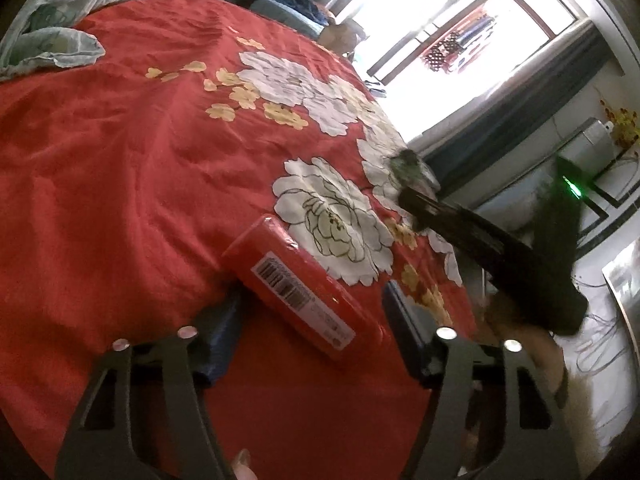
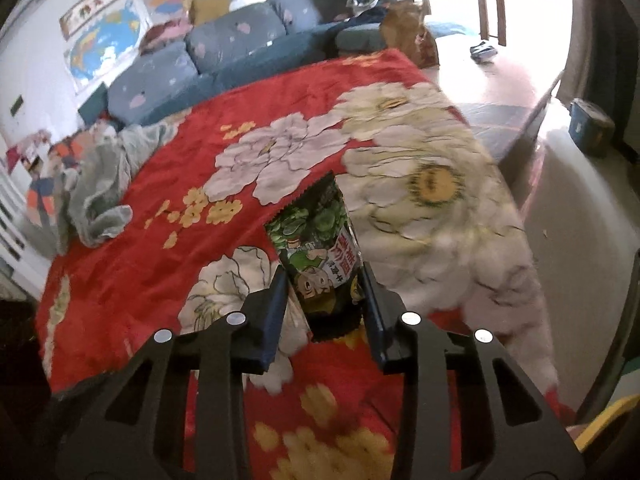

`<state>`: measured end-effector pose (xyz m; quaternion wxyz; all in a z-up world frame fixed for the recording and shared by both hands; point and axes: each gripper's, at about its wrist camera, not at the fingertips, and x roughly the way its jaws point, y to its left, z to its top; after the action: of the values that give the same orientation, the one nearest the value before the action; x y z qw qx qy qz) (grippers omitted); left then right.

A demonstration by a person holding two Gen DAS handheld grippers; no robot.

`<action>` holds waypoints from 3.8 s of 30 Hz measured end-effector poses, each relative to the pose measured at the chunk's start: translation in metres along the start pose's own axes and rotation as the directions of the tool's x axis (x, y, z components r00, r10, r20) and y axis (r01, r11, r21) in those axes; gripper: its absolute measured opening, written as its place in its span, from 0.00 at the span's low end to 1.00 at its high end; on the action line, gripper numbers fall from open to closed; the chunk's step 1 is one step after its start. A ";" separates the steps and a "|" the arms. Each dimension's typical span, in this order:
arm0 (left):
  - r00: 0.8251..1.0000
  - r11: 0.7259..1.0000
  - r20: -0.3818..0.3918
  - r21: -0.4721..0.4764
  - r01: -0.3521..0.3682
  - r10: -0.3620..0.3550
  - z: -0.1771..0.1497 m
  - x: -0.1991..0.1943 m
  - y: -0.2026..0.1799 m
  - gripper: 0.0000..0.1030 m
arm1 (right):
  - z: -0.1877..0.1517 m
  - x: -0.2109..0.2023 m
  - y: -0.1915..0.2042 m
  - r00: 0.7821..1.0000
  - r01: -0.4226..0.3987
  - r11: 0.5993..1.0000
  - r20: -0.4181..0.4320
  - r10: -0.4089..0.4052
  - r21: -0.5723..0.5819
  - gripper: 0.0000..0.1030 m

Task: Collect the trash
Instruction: 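Grasp the red tube with the left tool while the right tool grasps the green snack bag, then carry the red tube and green snack bag over the yellow bin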

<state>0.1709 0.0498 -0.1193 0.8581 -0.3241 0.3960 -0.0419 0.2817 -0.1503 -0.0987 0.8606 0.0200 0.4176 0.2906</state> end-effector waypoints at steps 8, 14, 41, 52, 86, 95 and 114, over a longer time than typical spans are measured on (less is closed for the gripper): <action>1.000 1.000 0.004 0.017 -0.015 0.015 0.002 0.007 -0.009 0.36 | -0.020 -0.046 -0.019 0.998 -0.010 0.999 0.064 0.007 0.038 0.27; 1.000 0.996 0.004 0.085 0.009 -0.010 -0.004 0.002 -0.030 0.32 | -0.036 -0.078 -0.028 0.993 -0.026 0.997 0.113 0.018 0.068 0.26; 0.989 0.932 0.070 0.348 0.101 -0.133 -0.028 -0.037 -0.117 0.31 | -0.086 -0.164 -0.062 0.979 0.020 0.984 0.198 -0.056 0.179 0.26; 0.981 0.894 0.037 0.419 0.156 -0.188 -0.047 -0.042 -0.147 0.30 | -0.105 -0.190 -0.077 0.964 0.080 0.968 0.227 -0.135 0.239 0.26; 0.963 0.768 -0.102 0.585 0.261 -0.250 -0.104 -0.022 -0.224 0.30 | -0.167 -0.250 -0.129 0.920 0.174 0.886 0.250 -0.302 0.431 0.26; 0.958 0.719 -0.152 0.635 0.284 -0.245 -0.126 -0.009 -0.245 0.30 | -0.186 -0.255 -0.151 0.912 0.189 0.843 0.228 -0.340 0.503 0.26; 0.944 0.649 -0.256 0.686 0.330 -0.209 -0.173 0.031 -0.263 0.30 | -0.209 -0.250 -0.189 0.912 0.205 0.767 0.166 -0.375 0.608 0.28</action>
<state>0.1186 -0.2573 -0.0670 0.8665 -0.0129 0.3600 -0.3456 0.1000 -0.4798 -0.1103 0.8977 0.2554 0.3590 0.0062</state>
